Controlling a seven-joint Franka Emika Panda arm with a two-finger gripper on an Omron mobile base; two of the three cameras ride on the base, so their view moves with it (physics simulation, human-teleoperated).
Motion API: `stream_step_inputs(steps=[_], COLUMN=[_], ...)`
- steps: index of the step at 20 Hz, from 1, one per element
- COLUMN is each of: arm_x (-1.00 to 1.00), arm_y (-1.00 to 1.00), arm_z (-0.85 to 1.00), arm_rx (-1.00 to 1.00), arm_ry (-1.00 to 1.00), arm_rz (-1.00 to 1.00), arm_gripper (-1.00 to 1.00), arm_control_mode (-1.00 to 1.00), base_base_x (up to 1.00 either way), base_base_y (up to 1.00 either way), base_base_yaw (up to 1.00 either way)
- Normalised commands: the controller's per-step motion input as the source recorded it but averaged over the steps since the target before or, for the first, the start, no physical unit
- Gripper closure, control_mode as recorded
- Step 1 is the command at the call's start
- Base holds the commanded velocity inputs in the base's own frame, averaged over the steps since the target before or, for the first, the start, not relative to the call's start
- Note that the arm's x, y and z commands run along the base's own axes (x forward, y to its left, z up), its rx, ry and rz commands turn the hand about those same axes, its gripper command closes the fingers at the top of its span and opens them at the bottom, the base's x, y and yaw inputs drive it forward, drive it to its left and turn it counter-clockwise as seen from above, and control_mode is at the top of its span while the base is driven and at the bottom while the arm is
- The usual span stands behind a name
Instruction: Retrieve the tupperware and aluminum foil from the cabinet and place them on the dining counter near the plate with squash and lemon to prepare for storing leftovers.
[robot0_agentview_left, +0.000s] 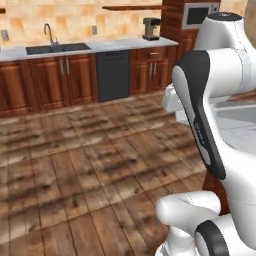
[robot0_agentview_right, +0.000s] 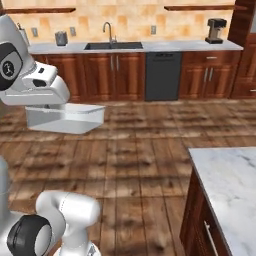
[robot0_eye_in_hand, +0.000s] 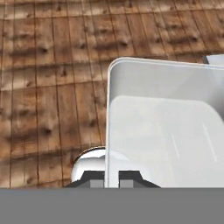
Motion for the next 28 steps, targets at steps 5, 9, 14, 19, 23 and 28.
stream_step_inputs(steps=[5, 9, 14, 19, 23, 28], arm_x=[0.00, 0.00, 0.00, 0.00, 0.00, 0.00], arm_y=[0.00, 0.00, 0.00, 0.00, 0.00, 0.00], arm_z=[0.00, 0.00, 0.00, 0.00, 0.00, 0.00], arm_rx=[0.00, 0.00, 0.00, 0.00, 0.00, 0.00], arm_ry=[0.00, 0.00, 0.00, 0.00, 0.00, 0.00], arm_rz=[0.00, 0.00, 0.00, 0.00, 0.00, 0.00], arm_gripper=[1.00, 1.00, 1.00, 1.00, 1.00, 1.00], arm_control_mode=[1.00, 1.00, 1.00, 1.00, 1.00, 1.00], base_base_x=[1.00, 1.00, 1.00, 1.00, 1.00, 1.00], base_base_y=[0.41, 0.41, 0.43, 0.38, 0.35, 0.32], base_base_yaw=[-0.34, -0.36, -0.39, -0.43, -0.46, -0.45])
